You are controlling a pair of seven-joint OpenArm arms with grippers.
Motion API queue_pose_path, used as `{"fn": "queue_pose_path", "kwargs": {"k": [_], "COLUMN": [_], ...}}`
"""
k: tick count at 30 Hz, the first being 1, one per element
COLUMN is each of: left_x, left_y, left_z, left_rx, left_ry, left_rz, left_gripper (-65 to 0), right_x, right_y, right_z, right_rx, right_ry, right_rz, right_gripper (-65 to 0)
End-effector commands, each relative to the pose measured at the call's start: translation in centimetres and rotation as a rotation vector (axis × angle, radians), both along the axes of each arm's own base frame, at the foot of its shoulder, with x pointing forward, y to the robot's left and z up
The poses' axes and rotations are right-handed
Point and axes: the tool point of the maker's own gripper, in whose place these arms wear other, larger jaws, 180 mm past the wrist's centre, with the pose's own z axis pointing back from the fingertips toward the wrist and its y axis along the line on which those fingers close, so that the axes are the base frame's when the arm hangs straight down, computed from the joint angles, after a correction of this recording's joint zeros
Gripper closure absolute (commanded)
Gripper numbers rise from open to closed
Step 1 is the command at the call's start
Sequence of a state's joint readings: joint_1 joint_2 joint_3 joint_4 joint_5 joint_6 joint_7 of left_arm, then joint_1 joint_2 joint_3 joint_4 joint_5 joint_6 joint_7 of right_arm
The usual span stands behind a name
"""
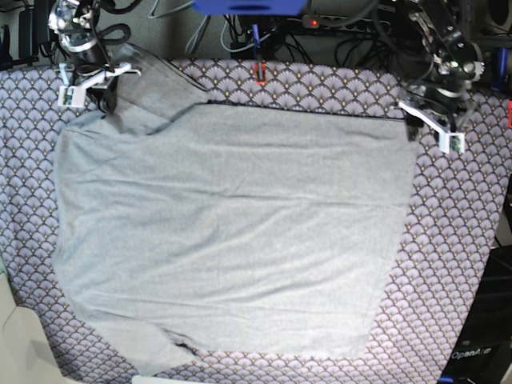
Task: Fold the T-shirt properly
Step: 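Lower both grippers to the shirt's shoulder corners and pinch them, then lift the shoulder corners and fold them over toward the hem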
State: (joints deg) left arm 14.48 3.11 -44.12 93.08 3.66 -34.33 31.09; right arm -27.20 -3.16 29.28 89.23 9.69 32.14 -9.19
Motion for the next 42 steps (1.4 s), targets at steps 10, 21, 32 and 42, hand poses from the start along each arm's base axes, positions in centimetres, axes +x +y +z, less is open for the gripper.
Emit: {"fn": "queue_pose_path", "kwargs": {"k": [10,21,32,42], "left_x": [0.0,0.4,0.8,3.3], "left_y": [-0.2,-3.9,-3.6,-3.9], "left_z": [-1.4,-2.0,-1.5,5.0], "left_rx": [-0.040,-0.064,-0.055,0.034], "left_ry": [0.009,0.029,0.015,-0.152], "left_rz": [0.006,-0.105,-0.099,-0.121], "left_gripper": [-33.2,-29.2,0.0,0.0], "right_x": [-0.2,-0.2,-0.2,2.3], "right_y": [0.0,0.0,0.1,0.0], "right_z": [0.2,0.2,0.1,4.9], "right_rx": [-0.006,-0.005,-0.003,-0.075], "right_ry": [0.002,0.002,0.002,-0.125], "right_rz": [0.014,0.016,0.018,0.088], "right_gripper": [0.0,0.0,0.0,0.0]}}
